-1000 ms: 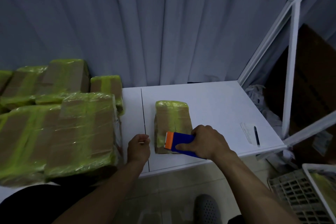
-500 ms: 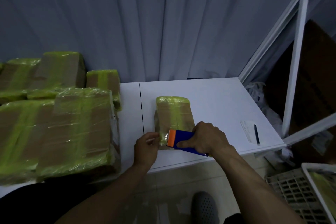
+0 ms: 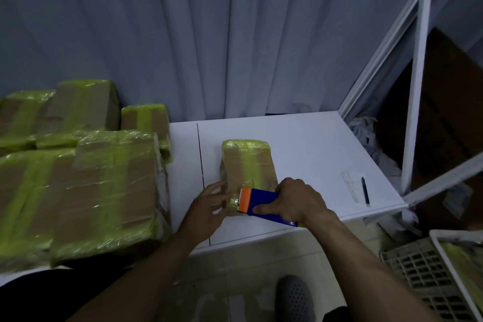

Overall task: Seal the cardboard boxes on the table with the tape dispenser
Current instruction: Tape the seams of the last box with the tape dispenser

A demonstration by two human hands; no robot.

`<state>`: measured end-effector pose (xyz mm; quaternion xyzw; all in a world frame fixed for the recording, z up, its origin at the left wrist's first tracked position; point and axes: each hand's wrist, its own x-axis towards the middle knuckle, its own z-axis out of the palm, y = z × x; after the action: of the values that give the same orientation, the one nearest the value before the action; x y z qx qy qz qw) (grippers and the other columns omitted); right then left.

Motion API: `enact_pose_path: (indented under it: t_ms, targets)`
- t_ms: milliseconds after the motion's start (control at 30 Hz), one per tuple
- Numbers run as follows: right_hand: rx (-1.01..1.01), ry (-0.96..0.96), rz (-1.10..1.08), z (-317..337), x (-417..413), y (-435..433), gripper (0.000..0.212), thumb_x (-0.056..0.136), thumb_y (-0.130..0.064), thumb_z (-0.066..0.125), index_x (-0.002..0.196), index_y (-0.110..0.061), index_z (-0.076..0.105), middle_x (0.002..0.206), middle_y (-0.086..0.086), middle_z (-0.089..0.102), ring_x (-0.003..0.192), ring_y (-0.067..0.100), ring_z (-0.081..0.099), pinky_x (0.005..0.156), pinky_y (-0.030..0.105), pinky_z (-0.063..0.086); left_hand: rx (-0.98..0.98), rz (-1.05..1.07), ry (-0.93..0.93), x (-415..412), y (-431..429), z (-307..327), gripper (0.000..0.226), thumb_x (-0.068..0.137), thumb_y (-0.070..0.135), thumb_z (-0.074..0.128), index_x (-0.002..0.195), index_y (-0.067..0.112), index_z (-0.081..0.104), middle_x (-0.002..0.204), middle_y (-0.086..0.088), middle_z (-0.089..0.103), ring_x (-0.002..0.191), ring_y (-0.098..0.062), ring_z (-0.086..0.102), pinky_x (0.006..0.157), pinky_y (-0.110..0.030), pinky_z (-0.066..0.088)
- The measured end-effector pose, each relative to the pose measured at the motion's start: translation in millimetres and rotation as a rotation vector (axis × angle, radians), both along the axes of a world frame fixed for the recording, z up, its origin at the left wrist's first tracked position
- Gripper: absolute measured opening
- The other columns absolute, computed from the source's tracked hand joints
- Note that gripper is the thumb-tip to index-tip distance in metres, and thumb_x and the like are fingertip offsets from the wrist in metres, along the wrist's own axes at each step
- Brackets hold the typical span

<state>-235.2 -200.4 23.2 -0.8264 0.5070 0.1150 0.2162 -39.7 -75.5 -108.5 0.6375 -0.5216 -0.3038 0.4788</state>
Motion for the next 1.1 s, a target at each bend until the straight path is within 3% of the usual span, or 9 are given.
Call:
enact_pose_path:
  t_ms: [233, 400, 567, 667, 733, 833, 933, 1033, 1100]
  targets:
    - [0.029, -0.043, -0.013, 7, -8, 2, 0.079, 0.065, -0.079, 0.077, 0.115, -0.020, 0.066, 0.100, -0.005, 0.072, 0.085, 0.012, 0.068, 0.071, 0.027, 0.056, -0.043, -0.044, -0.424, 7, -3, 3, 0.041, 0.090, 0.014, 0.070, 0.129, 0.024, 0.063, 0.152, 0.011, 0.042, 0.117, -0.006, 0.058, 0.099, -0.019, 0.047]
    - [0.010, -0.039, -0.053, 29, -37, -10, 0.067, 0.056, -0.082, 0.079, 0.084, -0.022, 0.067, 0.079, -0.007, 0.068, 0.072, 0.011, 0.067, 0.066, 0.029, 0.058, -0.071, 0.018, -0.421, 13, 3, 4, 0.042, 0.091, 0.013, 0.069, 0.133, 0.019, 0.062, 0.151, 0.010, 0.045, 0.127, -0.004, 0.053, 0.102, -0.021, 0.048]
    - [-0.043, 0.026, -0.042, 19, -34, -7, 0.070, 0.058, -0.080, 0.080, 0.095, -0.022, 0.068, 0.084, -0.006, 0.068, 0.075, 0.013, 0.066, 0.067, 0.030, 0.057, 0.010, 0.002, -0.380, 3, 2, 4, 0.049, 0.097, 0.009, 0.060, 0.143, 0.022, 0.048, 0.151, 0.011, 0.043, 0.124, -0.006, 0.054, 0.103, -0.029, 0.050]
    - [-0.033, 0.041, -0.030, 11, -30, -8, 0.076, 0.059, -0.080, 0.080, 0.105, -0.020, 0.069, 0.092, -0.003, 0.070, 0.080, 0.015, 0.067, 0.076, 0.034, 0.061, 0.011, -0.019, -0.363, 1, 7, 3, 0.060, 0.095, -0.003, 0.058, 0.139, 0.034, 0.045, 0.142, 0.013, 0.049, 0.127, -0.004, 0.050, 0.110, -0.022, 0.040]
    - [-0.037, 0.046, -0.026, 8, -30, -8, 0.078, 0.060, -0.080, 0.079, 0.108, -0.020, 0.068, 0.096, -0.003, 0.071, 0.083, 0.015, 0.067, 0.076, 0.033, 0.060, -0.022, -0.071, -0.445, 0, 9, -2, 0.066, 0.089, -0.010, 0.061, 0.138, 0.032, 0.050, 0.147, 0.010, 0.045, 0.136, -0.008, 0.044, 0.114, -0.021, 0.033]
    - [-0.034, 0.050, -0.018, 5, -30, -7, 0.079, 0.061, -0.080, 0.078, 0.110, -0.019, 0.068, 0.096, -0.003, 0.071, 0.083, 0.016, 0.067, 0.074, 0.032, 0.059, -0.111, -0.013, -0.613, -8, 5, 4, 0.047, 0.085, 0.014, 0.074, 0.130, 0.025, 0.064, 0.145, 0.007, 0.051, 0.137, -0.011, 0.041, 0.109, -0.025, 0.037]
    - [-0.035, 0.044, -0.022, 3, -30, -6, 0.078, 0.062, -0.080, 0.078, 0.110, -0.019, 0.068, 0.097, -0.002, 0.071, 0.083, 0.016, 0.068, 0.076, 0.033, 0.059, -0.151, -0.047, -0.661, -18, -8, 9, 0.040, 0.088, 0.034, 0.072, 0.125, 0.021, 0.068, 0.133, 0.005, 0.062, 0.129, -0.014, 0.047, 0.103, -0.030, 0.045]
    - [-0.032, 0.040, -0.026, 2, -32, -5, 0.078, 0.062, -0.080, 0.078, 0.109, -0.018, 0.068, 0.098, -0.001, 0.072, 0.083, 0.017, 0.068, 0.076, 0.034, 0.060, -0.119, -0.065, -0.585, -16, -18, -4, 0.032, 0.093, 0.031, 0.064, 0.122, 0.019, 0.070, 0.126, 0.001, 0.067, 0.119, -0.011, 0.053, 0.103, -0.036, 0.049]
    - [-0.028, 0.032, -0.022, 2, -33, -3, 0.078, 0.063, -0.080, 0.077, 0.109, -0.018, 0.069, 0.097, -0.002, 0.072, 0.082, 0.016, 0.068, 0.075, 0.033, 0.060, -0.111, -0.064, -0.569, -14, -20, -12, 0.030, 0.089, 0.017, 0.072, 0.119, 0.014, 0.071, 0.123, -0.005, 0.068, 0.117, -0.010, 0.050, 0.107, -0.025, 0.041]
